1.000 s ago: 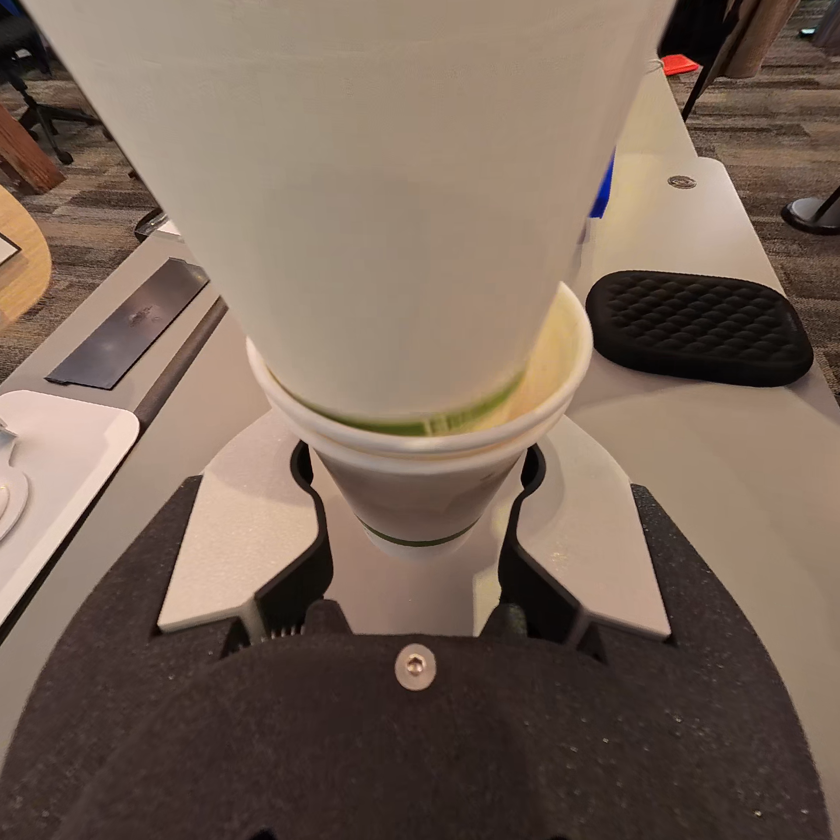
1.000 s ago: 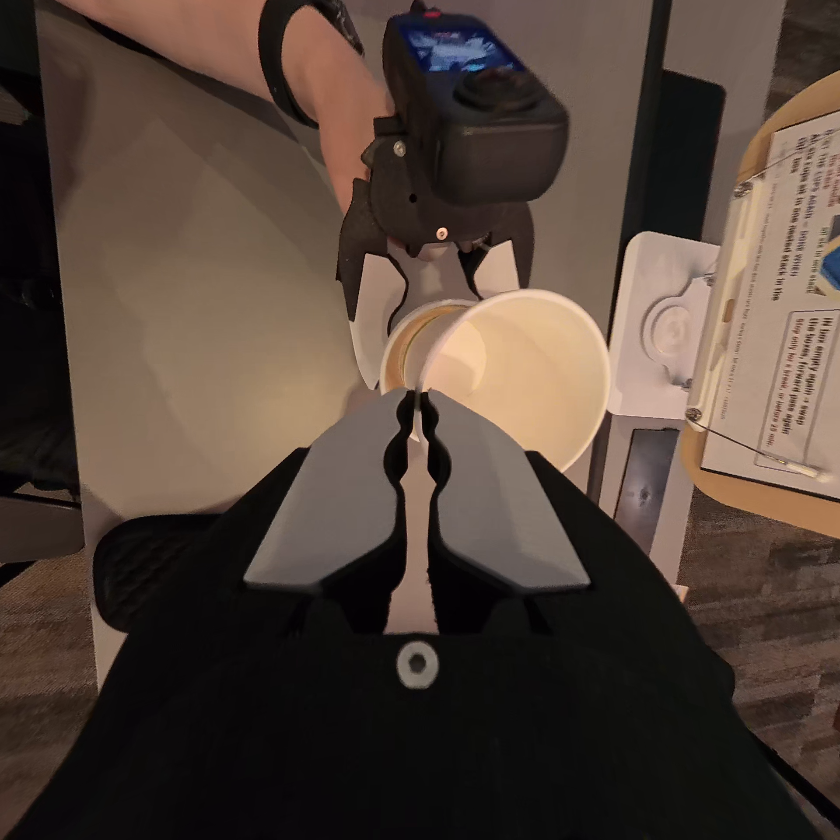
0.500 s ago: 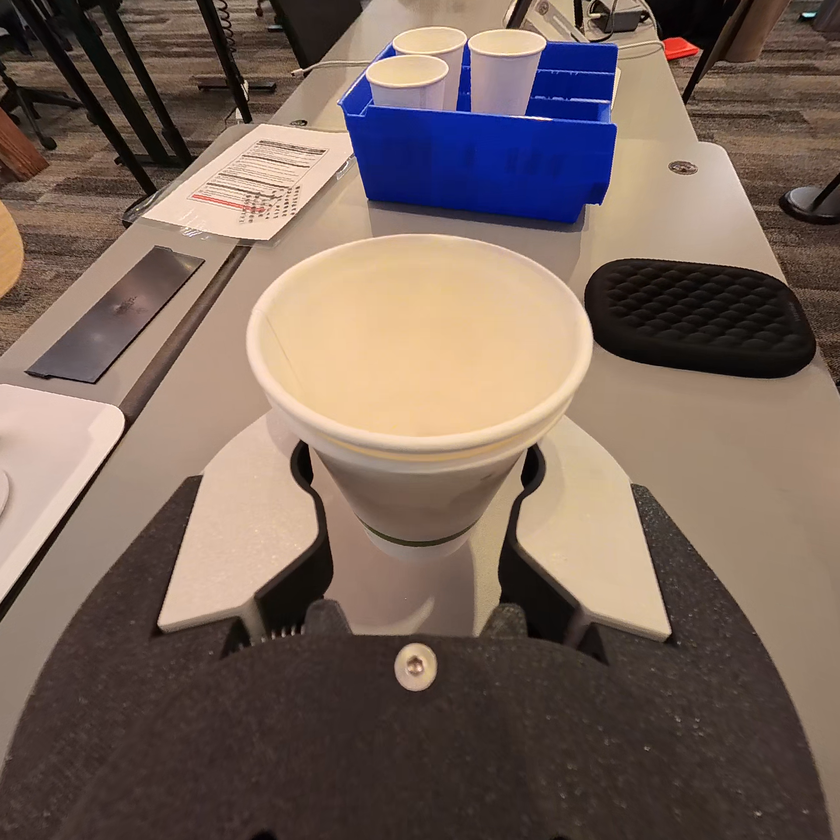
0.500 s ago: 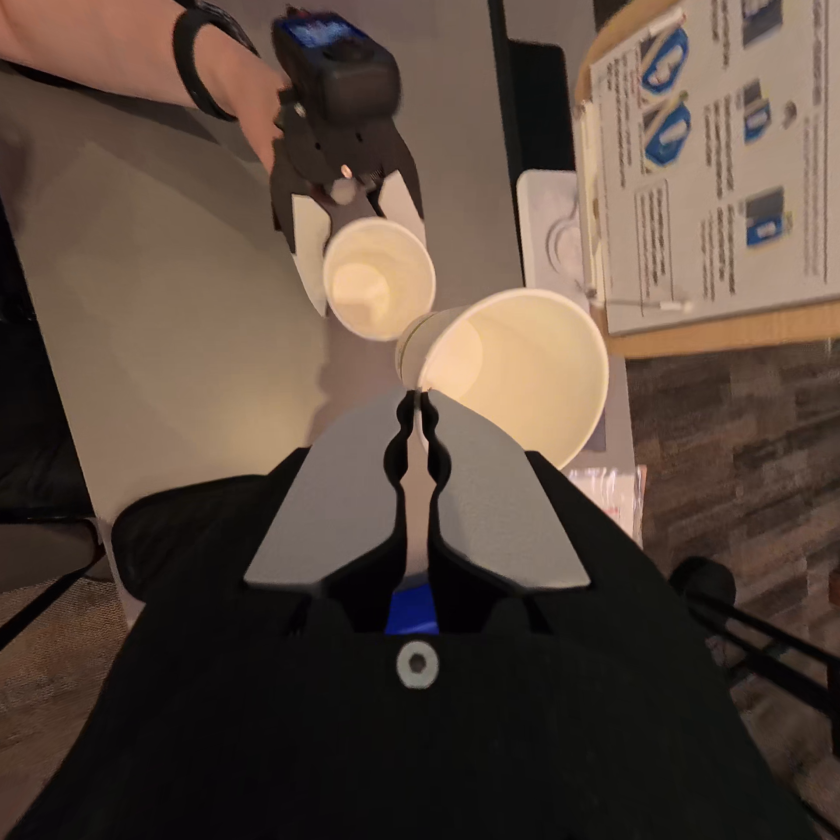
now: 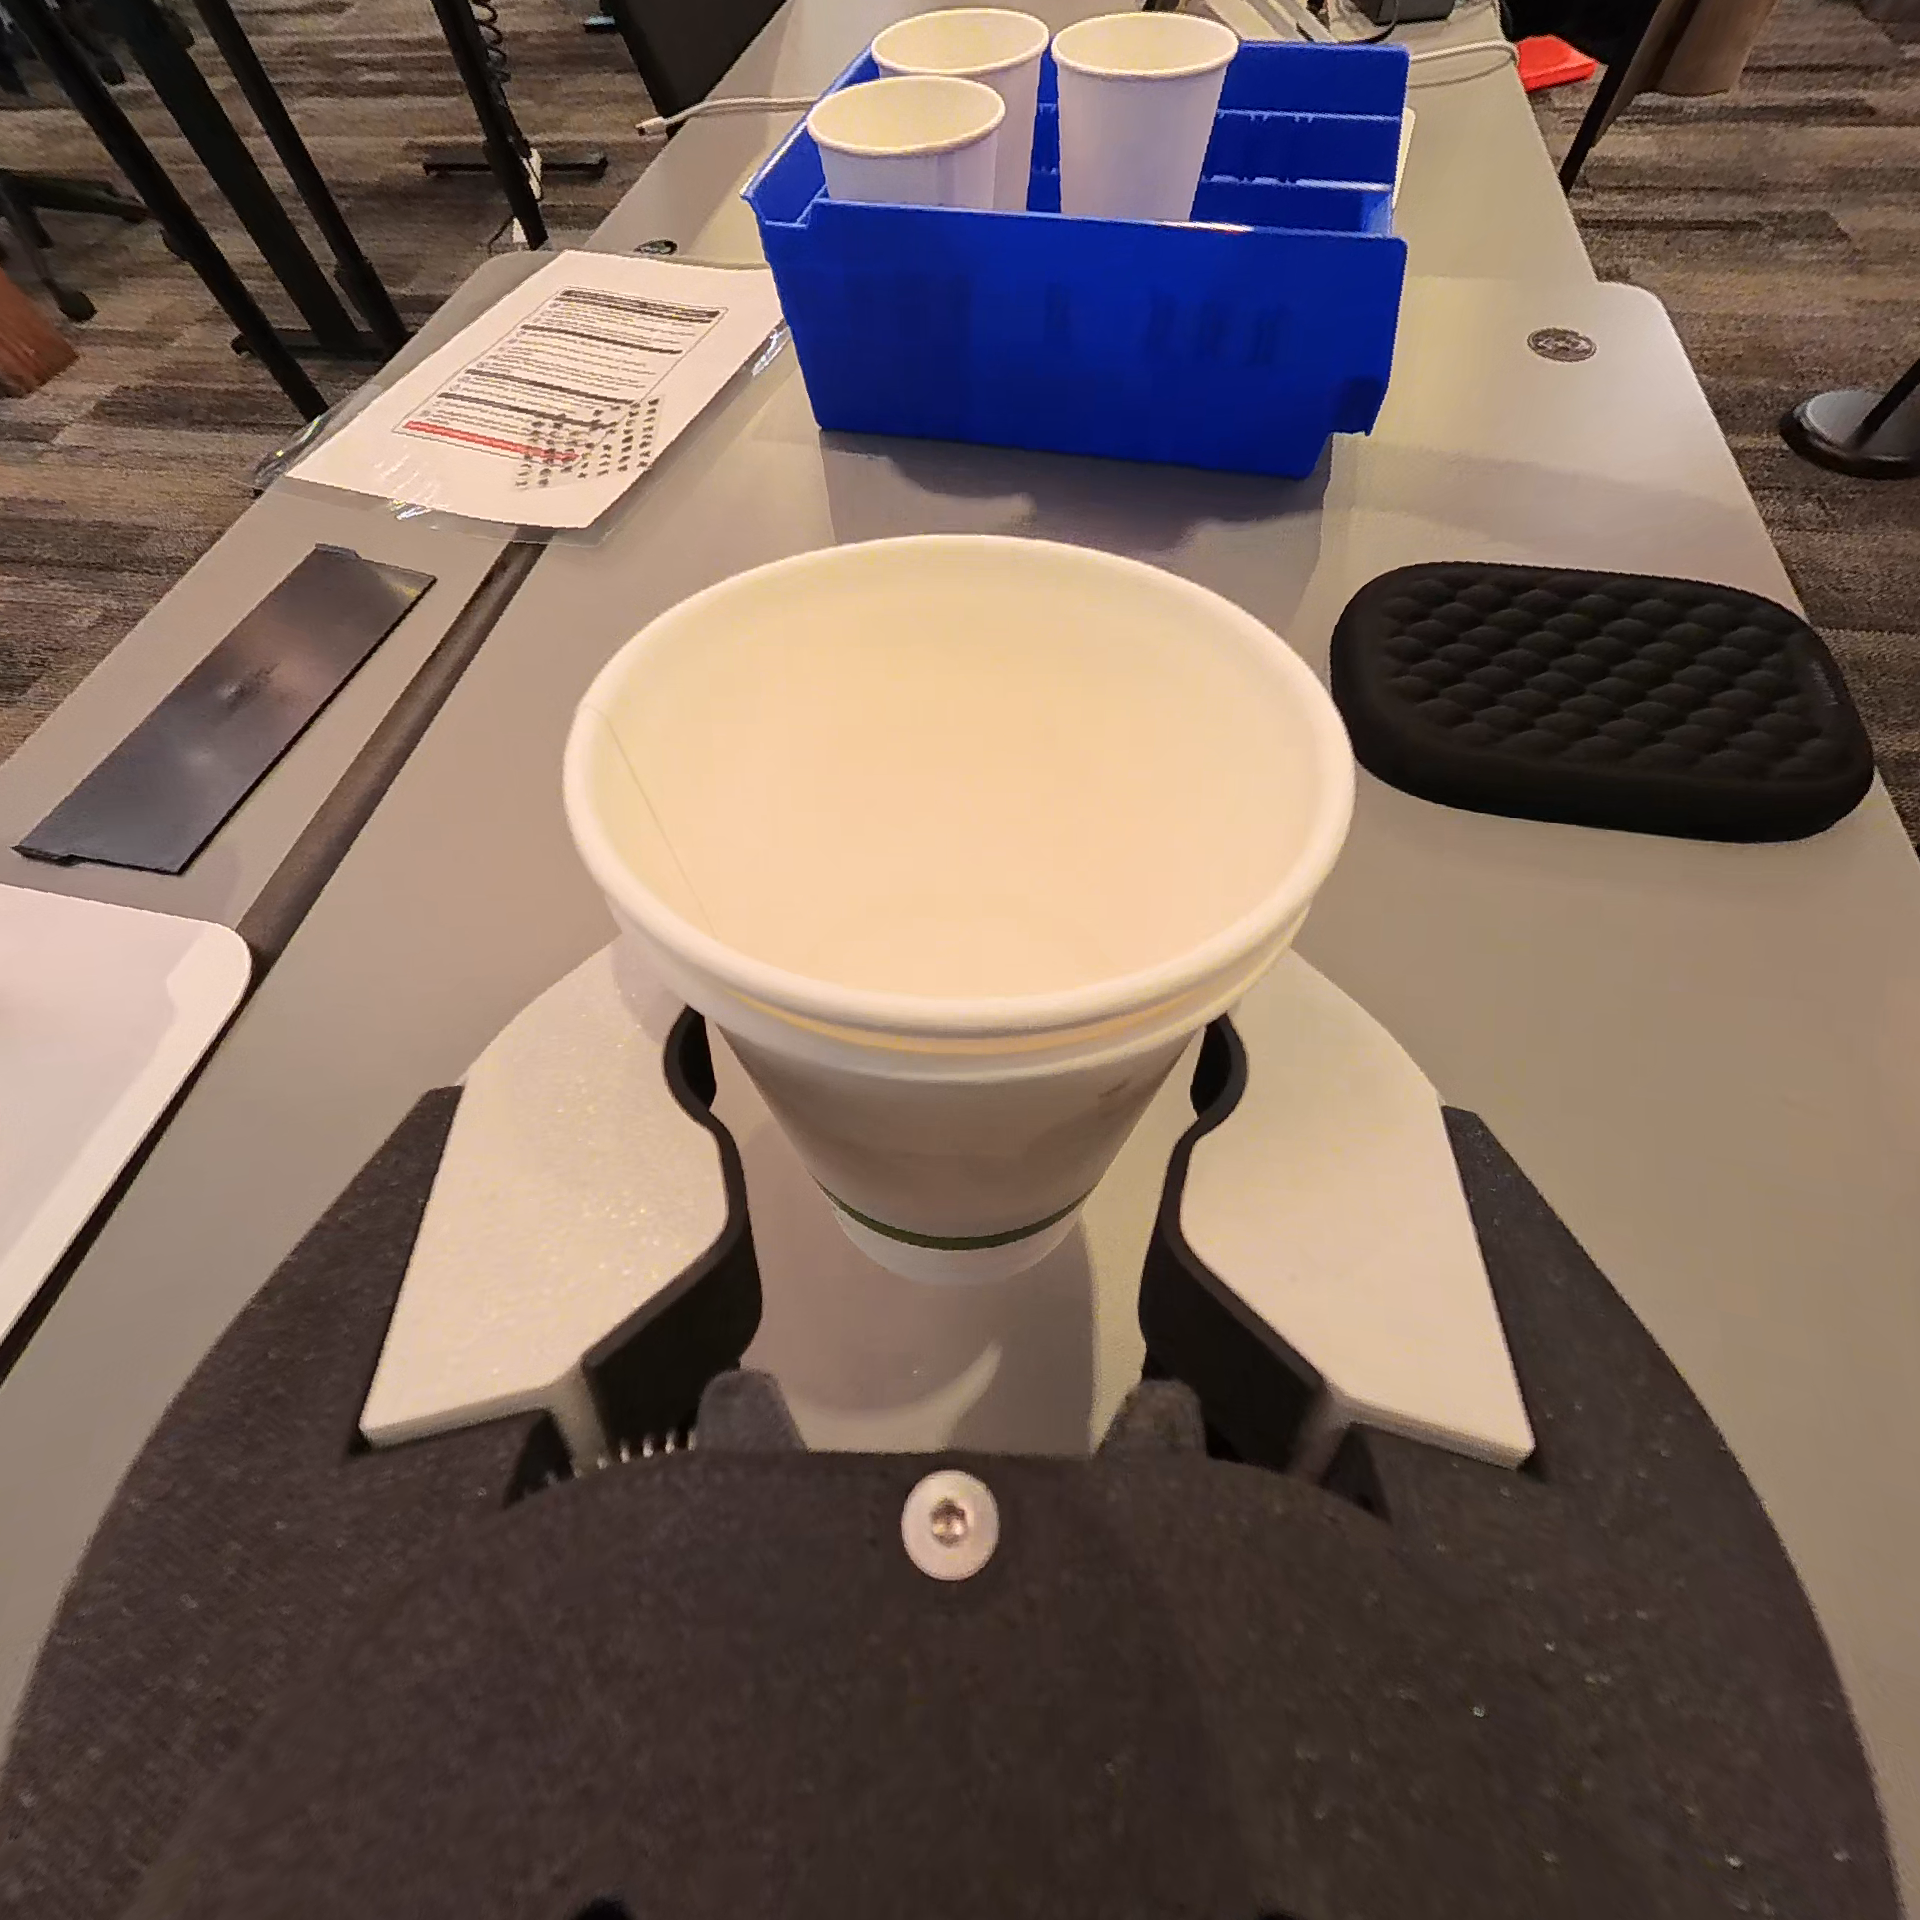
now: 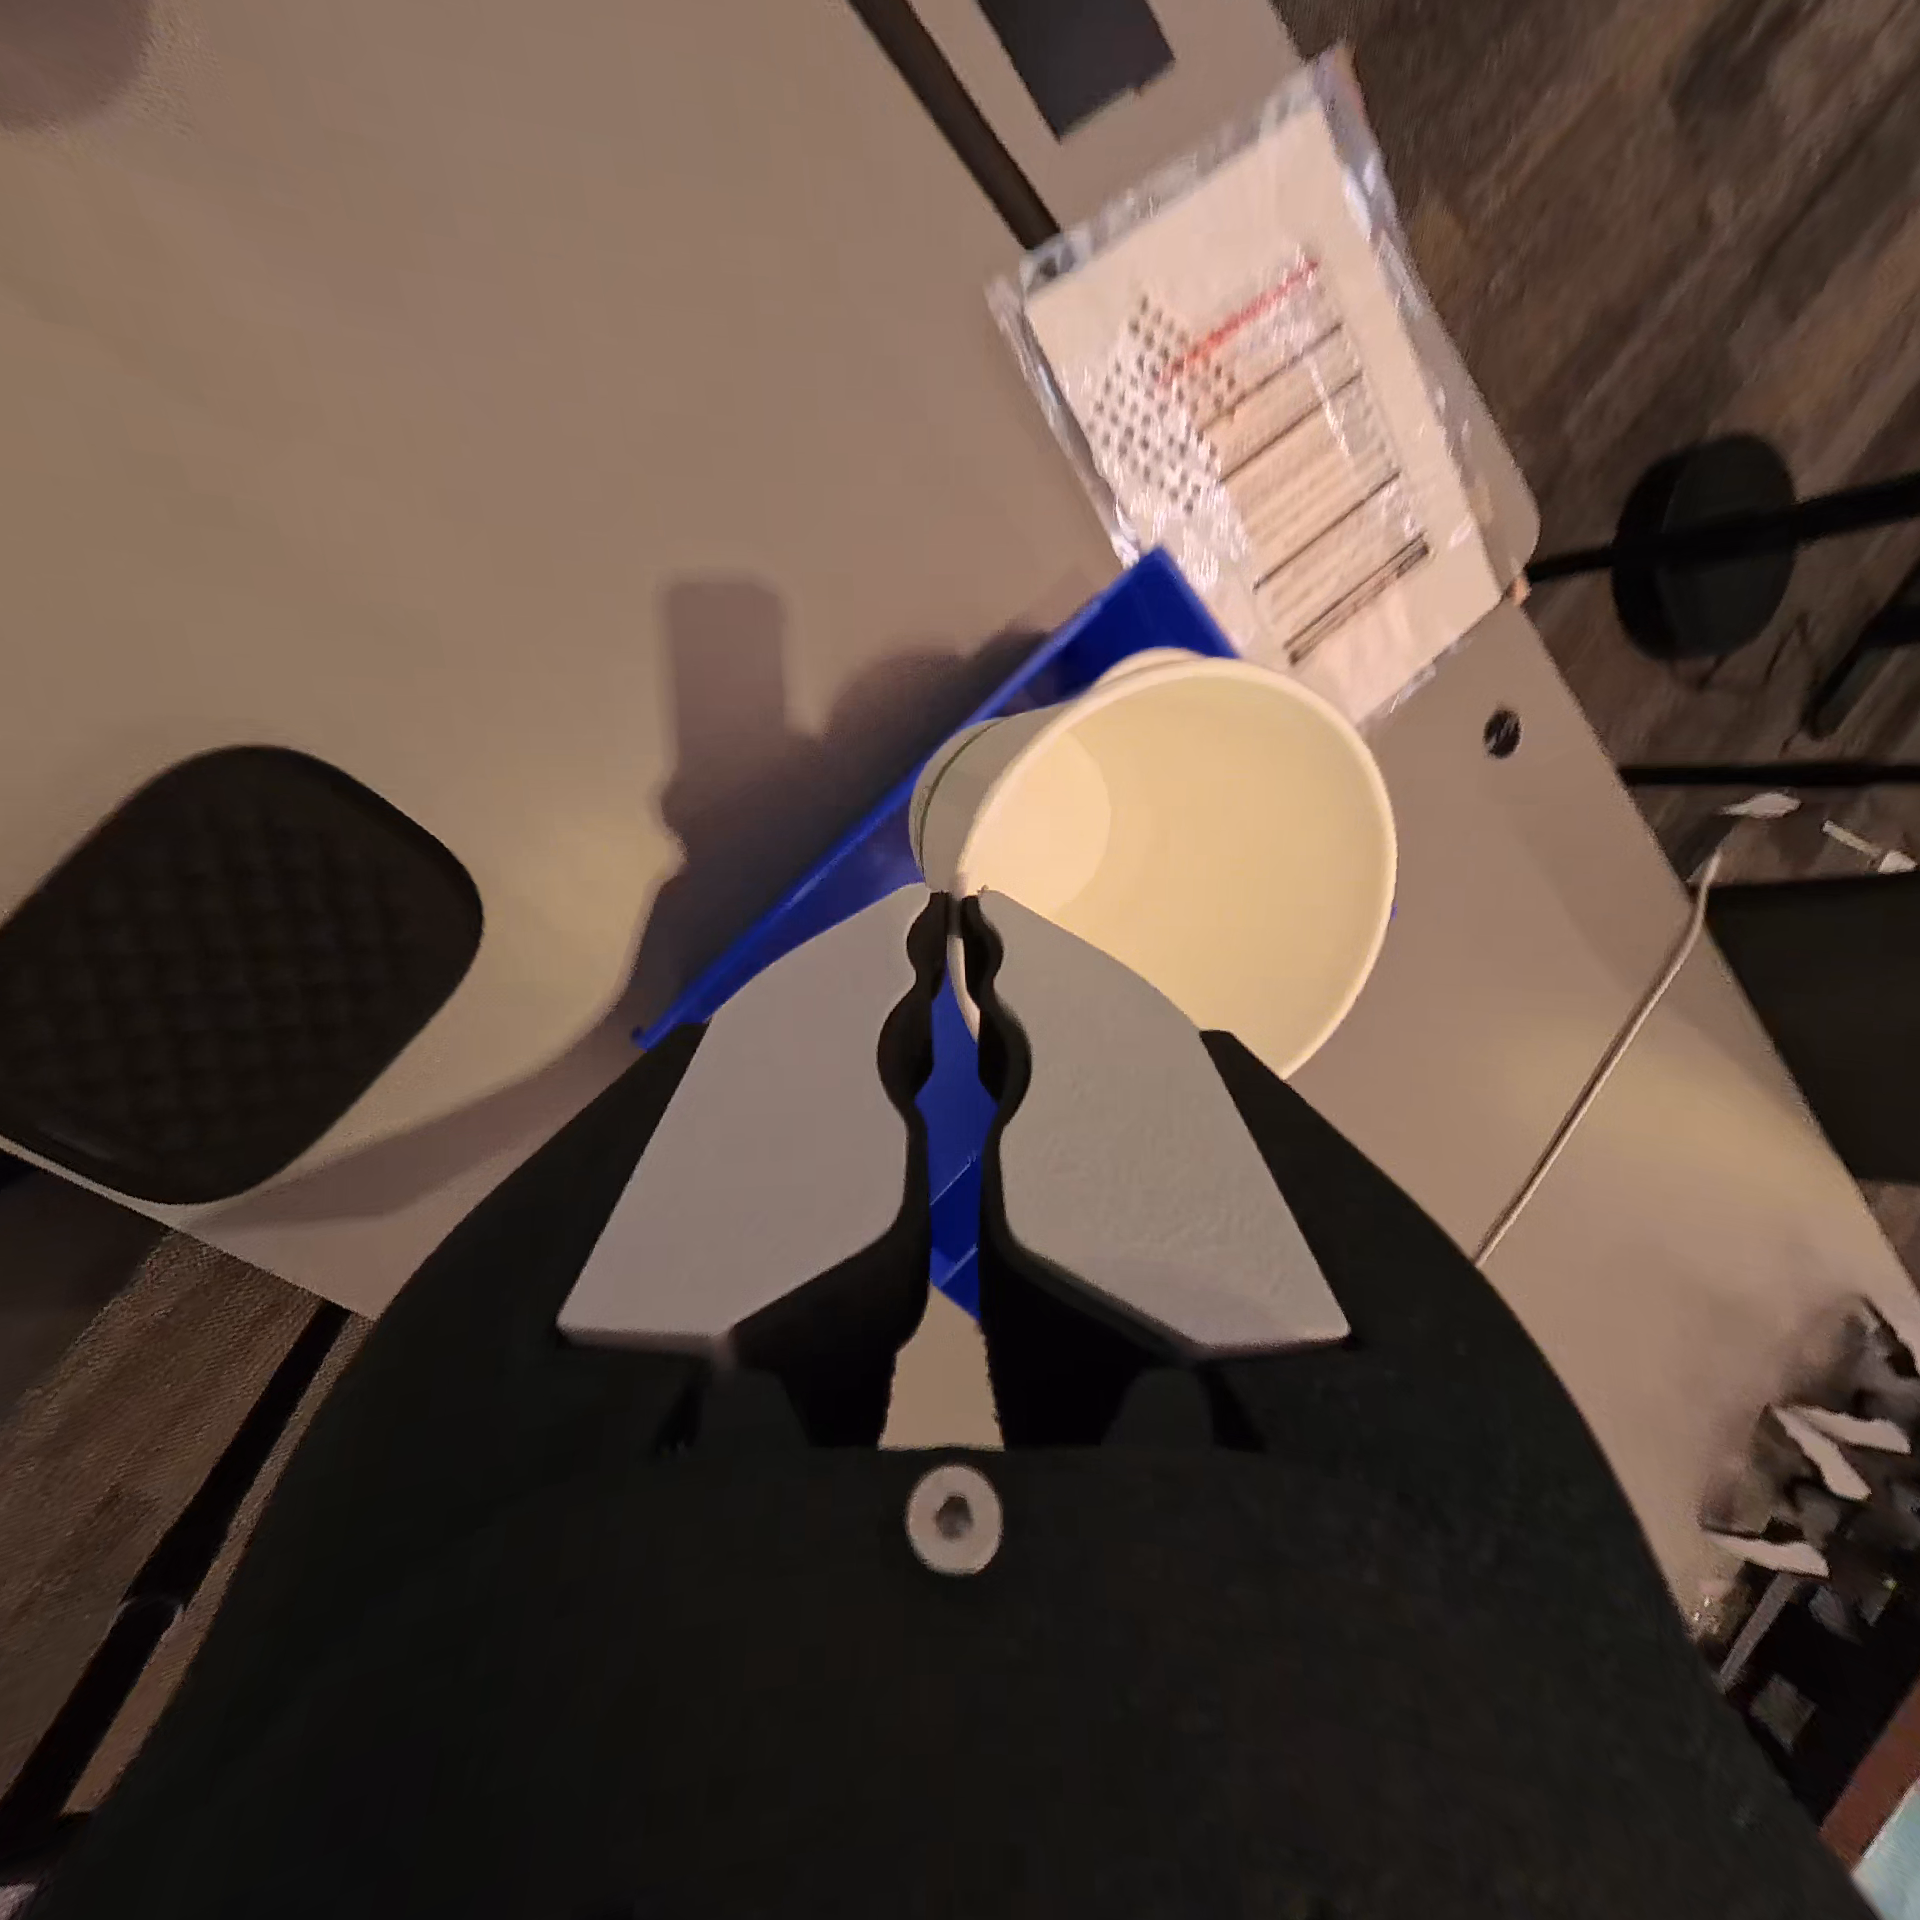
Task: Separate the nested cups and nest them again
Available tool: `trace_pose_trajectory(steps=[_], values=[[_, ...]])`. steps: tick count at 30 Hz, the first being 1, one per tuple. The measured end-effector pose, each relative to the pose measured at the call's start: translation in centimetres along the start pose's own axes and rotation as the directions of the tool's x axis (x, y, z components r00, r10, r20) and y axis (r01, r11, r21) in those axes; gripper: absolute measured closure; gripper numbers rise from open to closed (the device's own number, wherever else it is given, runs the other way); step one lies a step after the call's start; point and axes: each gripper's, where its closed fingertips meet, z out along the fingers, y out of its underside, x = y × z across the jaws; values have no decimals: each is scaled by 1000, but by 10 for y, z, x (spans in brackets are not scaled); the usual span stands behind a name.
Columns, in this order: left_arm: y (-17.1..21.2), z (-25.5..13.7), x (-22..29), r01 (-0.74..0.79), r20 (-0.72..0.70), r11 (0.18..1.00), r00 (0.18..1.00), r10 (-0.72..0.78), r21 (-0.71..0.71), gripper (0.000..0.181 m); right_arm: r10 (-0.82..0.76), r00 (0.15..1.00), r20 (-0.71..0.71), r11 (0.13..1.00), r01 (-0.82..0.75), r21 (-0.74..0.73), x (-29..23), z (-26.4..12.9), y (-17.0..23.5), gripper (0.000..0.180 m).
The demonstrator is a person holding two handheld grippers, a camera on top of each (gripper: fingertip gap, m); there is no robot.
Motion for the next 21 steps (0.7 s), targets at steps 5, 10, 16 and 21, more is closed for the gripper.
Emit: trace_pose_trajectory(steps=[5,10,16,21], values=[[-1,-2,-2,7,2,1000,1000,-7,7,90,47,999,10,997,-46,-69,0,41,40,177],[1,-1,-2,7,3,1000,1000,-7,4,89,57,998,23,991,-54,-119,-7,70,61,177],[0,-2,-3,10,4,1000,1000,-10,7,90,55,998,44,988,-48,-146,-18,98,73,177],[-1,-3,-2,5,4,1000,1000,-5,8,90,46,997,55,980,-35,-195,-25,118,83,177]])
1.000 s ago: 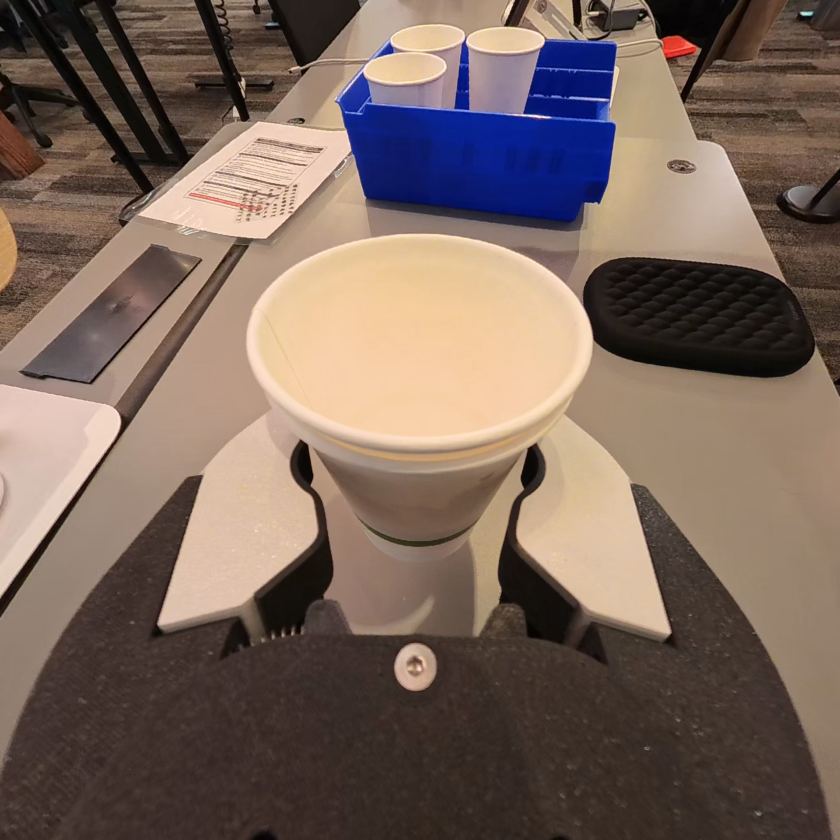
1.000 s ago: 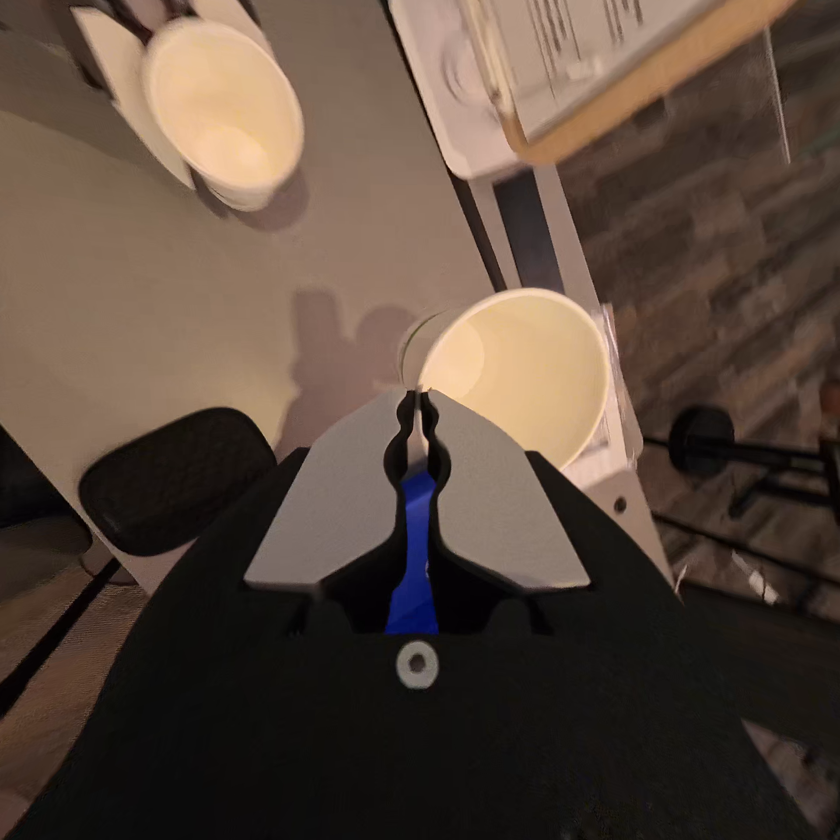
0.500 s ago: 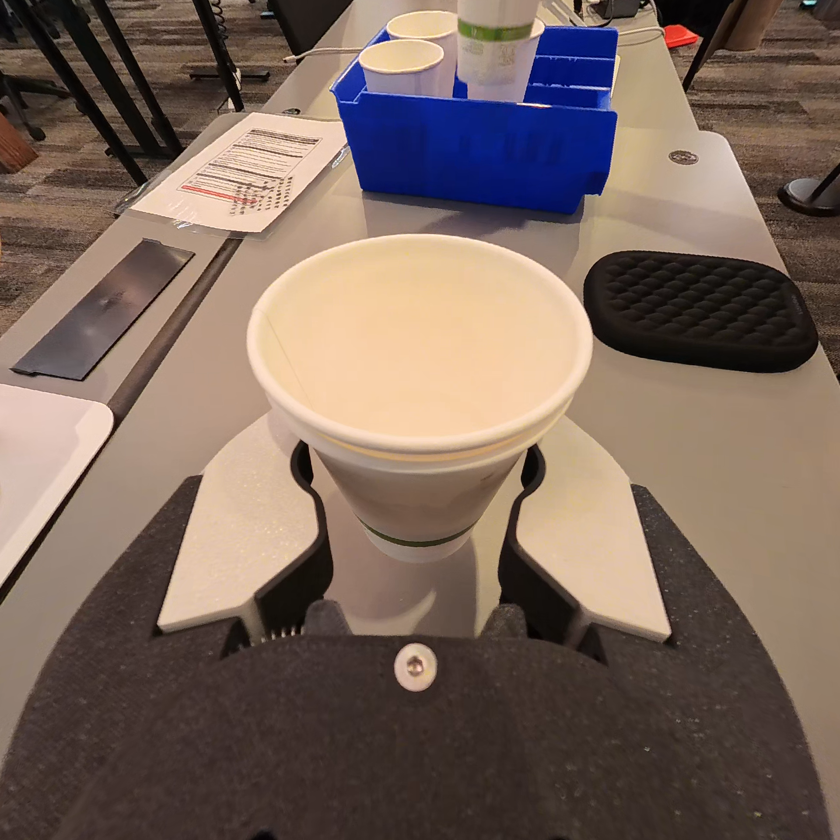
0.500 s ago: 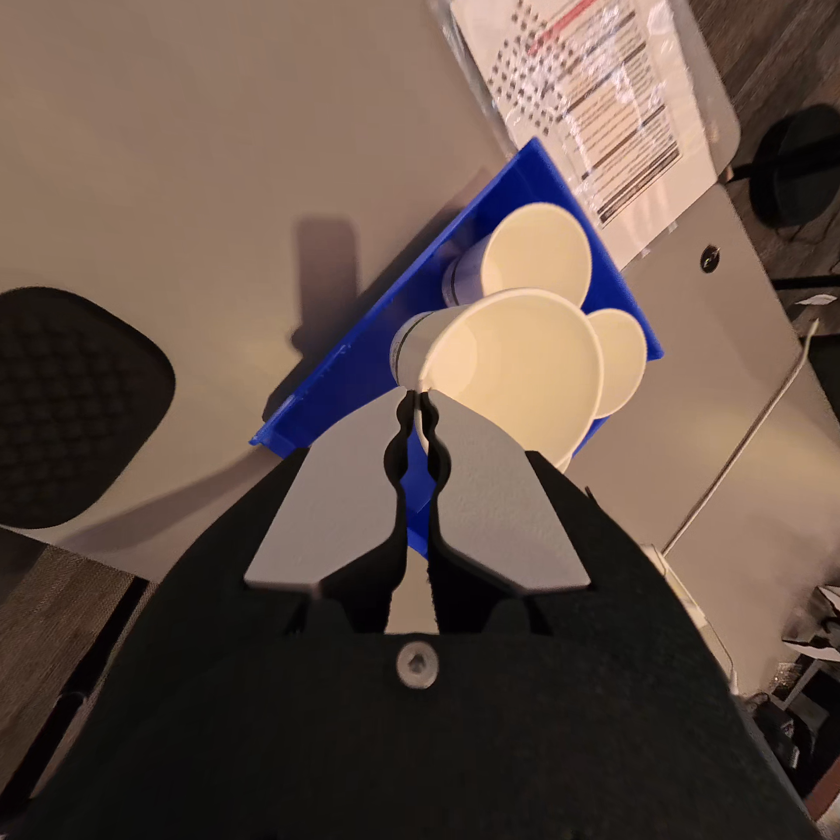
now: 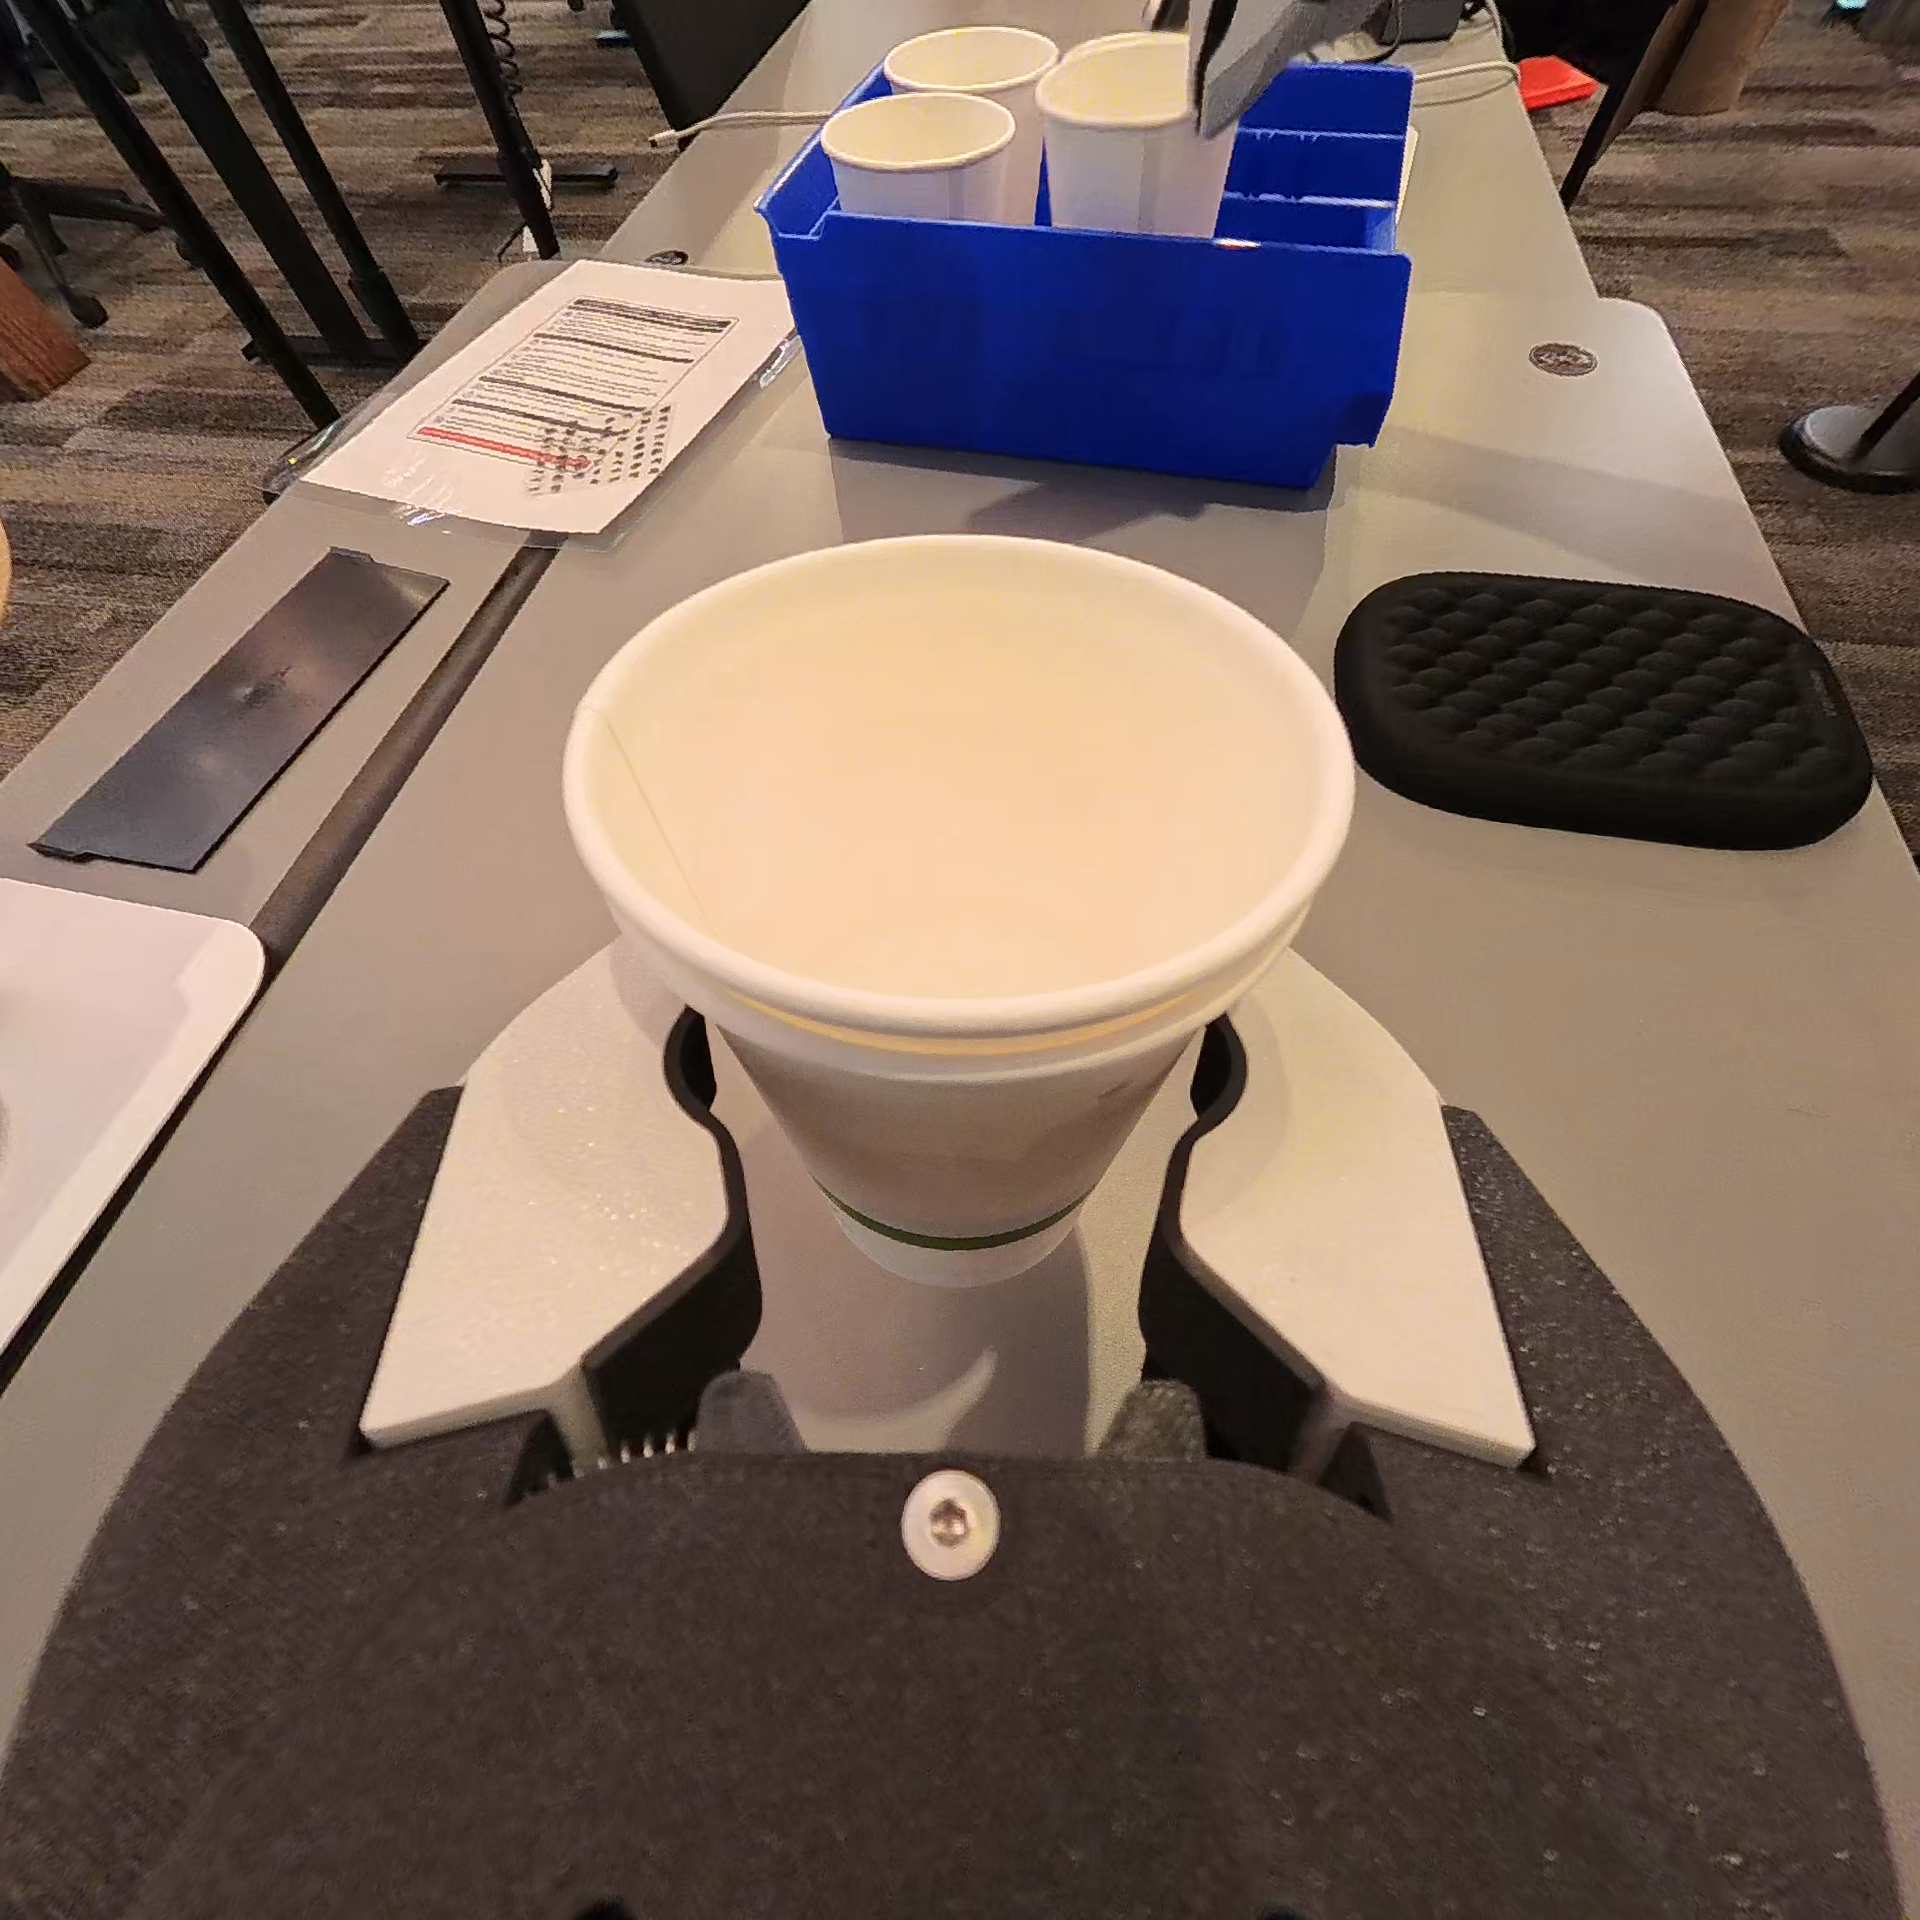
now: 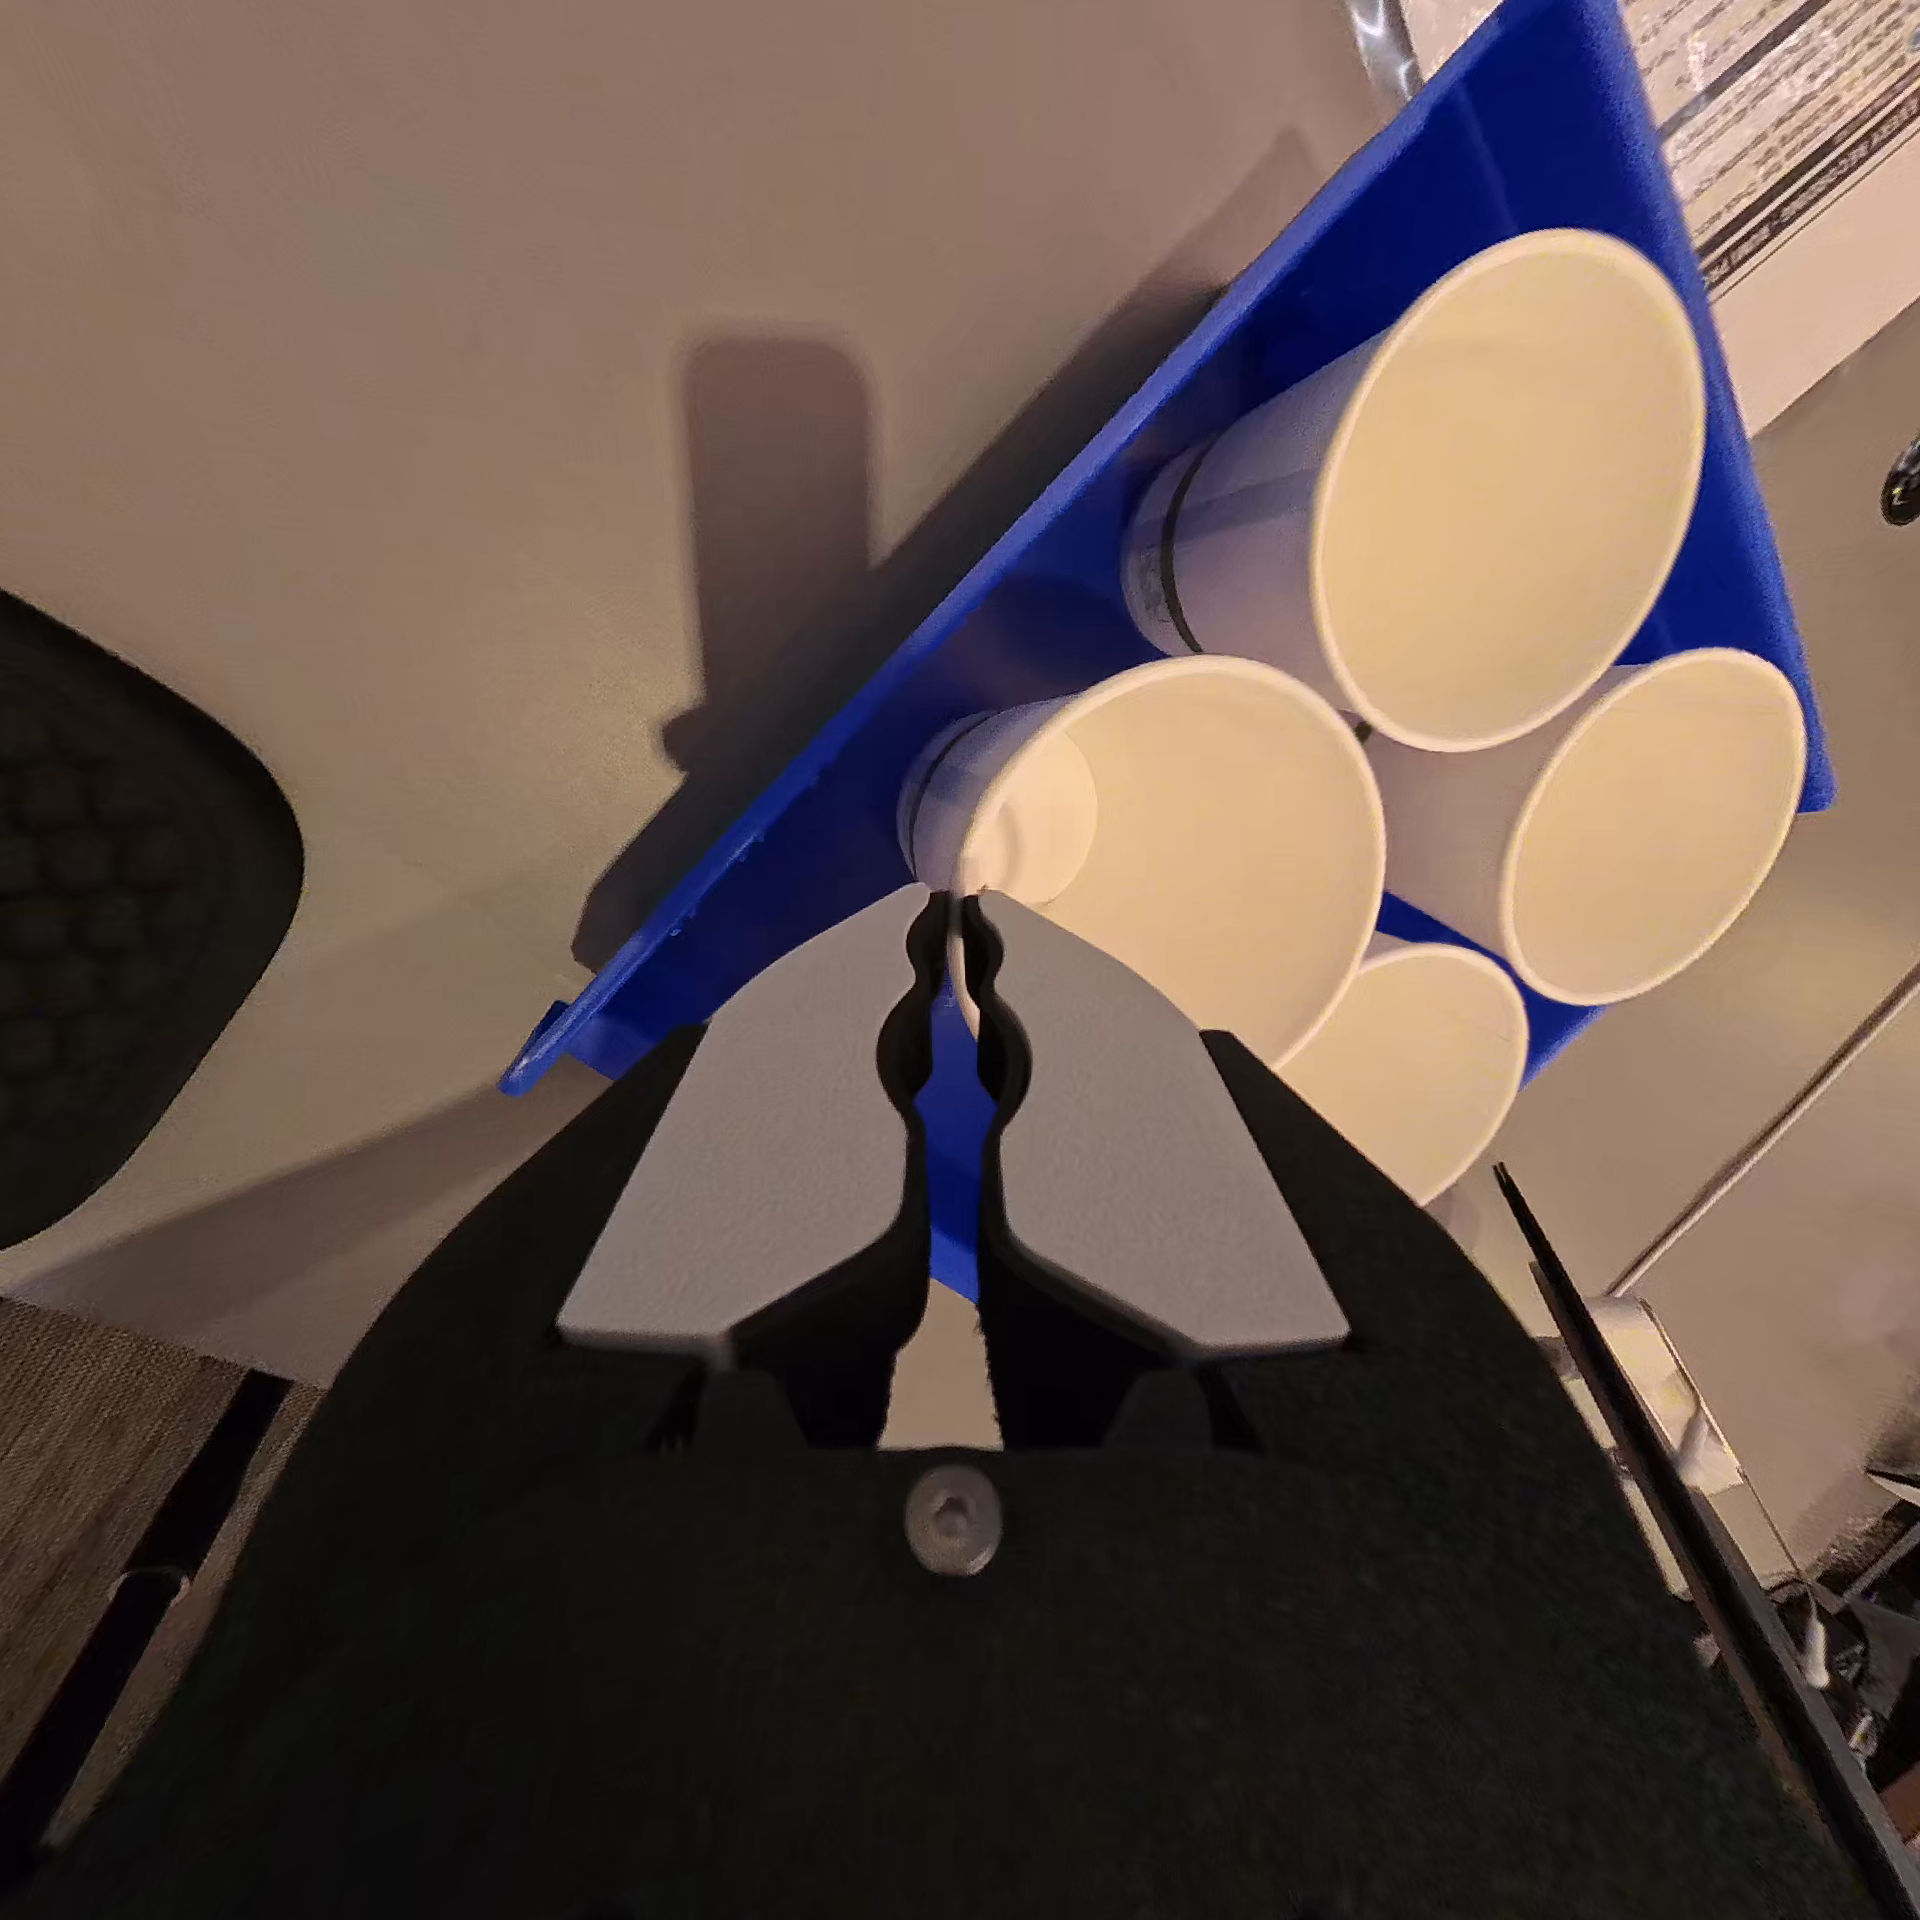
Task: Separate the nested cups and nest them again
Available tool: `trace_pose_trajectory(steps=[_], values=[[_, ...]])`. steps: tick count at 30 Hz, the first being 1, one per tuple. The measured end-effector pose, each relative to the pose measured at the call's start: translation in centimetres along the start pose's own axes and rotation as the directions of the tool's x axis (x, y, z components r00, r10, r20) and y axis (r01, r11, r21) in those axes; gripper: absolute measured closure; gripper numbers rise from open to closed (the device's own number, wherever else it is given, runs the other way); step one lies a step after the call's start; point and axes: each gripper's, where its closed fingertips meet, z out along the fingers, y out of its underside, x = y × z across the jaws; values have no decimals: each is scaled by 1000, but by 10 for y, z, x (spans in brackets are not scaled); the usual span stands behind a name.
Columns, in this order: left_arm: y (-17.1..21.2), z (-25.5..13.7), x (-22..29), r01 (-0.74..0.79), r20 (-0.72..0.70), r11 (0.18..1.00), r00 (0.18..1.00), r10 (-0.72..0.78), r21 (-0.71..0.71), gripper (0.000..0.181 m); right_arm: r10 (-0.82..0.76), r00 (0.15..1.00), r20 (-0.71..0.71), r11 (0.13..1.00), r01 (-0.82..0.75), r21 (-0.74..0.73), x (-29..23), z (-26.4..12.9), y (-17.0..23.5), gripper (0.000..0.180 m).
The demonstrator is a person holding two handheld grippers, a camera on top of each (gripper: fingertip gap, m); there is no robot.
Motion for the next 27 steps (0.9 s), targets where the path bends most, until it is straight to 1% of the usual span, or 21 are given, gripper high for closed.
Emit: trace_pose_trajectory(steps=[11,22,23,24,25,27], values=[[-1,-2,-1,1,2,1000,1000,-1,6,90,16,1000,-3,1000,-16,6,3,20,1,177],[0,-1,0,0,-6,1000,1000,0,-6,89,34,999,-12,999,-33,25,8,22,0,177],[0,-1,1,-1,-6,1000,1000,1,-8,89,35,999,-20,999,-34,26,9,21,1,174],[0,-2,1,-3,-5,1000,1000,3,-8,90,40,999,-27,999,-40,27,10,20,1,163],[0,-2,1,-3,-6,1000,1000,3,-7,90,48,998,-30,998,-46,35,11,16,1,157],[-2,-3,1,-4,-6,1000,1000,4,-2,90,49,998,-40,995,-45,93,13,-1,-7,157]])
